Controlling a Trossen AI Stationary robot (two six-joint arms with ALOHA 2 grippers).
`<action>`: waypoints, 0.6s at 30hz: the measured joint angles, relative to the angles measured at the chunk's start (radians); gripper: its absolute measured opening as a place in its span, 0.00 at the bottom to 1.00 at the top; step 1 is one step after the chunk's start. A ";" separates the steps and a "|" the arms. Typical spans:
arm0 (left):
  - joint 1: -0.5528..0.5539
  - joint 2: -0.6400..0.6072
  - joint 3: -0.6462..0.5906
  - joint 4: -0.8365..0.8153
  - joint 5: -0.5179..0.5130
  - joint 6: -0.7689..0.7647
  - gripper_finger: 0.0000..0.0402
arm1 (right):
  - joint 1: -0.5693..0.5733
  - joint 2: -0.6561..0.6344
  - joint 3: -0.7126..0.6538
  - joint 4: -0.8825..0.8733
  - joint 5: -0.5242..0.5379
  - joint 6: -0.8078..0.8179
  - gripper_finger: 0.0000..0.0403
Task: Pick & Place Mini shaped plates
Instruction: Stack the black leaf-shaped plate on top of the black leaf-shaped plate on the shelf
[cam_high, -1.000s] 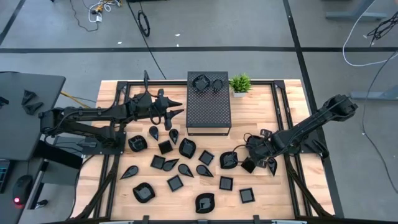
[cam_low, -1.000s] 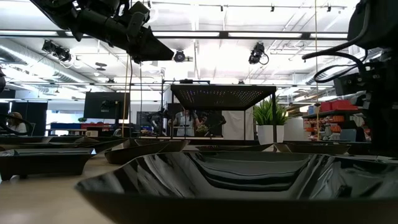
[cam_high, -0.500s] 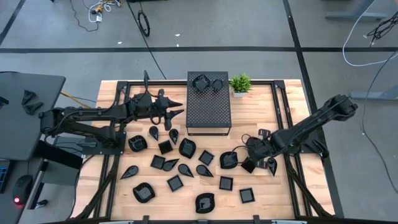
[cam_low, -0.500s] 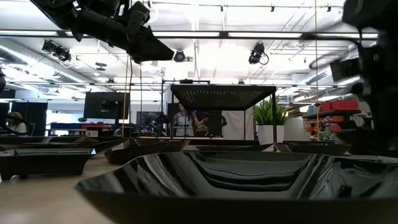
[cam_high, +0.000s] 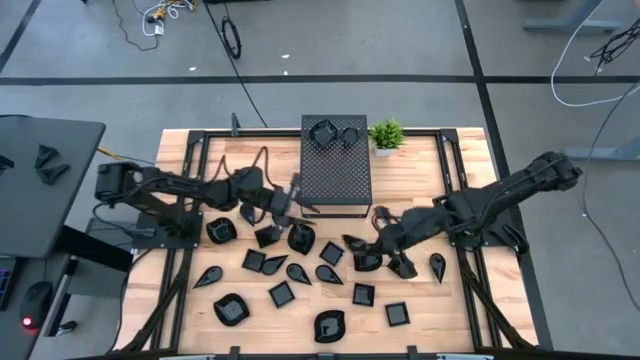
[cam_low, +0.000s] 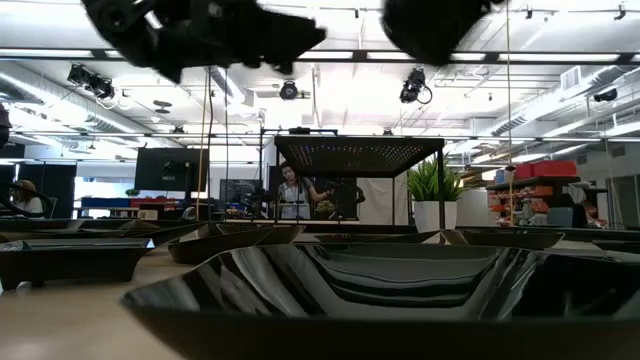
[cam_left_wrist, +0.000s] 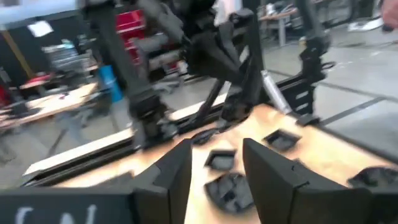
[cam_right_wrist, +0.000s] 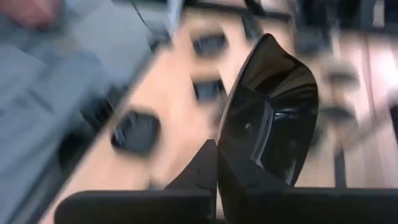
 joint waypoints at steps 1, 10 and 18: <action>-0.007 0.023 0.028 0.002 0.029 -0.008 0.41 | -0.016 0.002 -0.005 0.051 -0.032 -0.031 0.01; -0.018 0.159 0.213 -0.023 0.335 -0.086 0.62 | -0.092 0.026 -0.008 0.173 -0.133 -0.153 0.01; -0.022 0.181 0.250 -0.037 0.365 -0.079 0.55 | -0.100 0.026 -0.008 0.160 -0.133 -0.158 0.01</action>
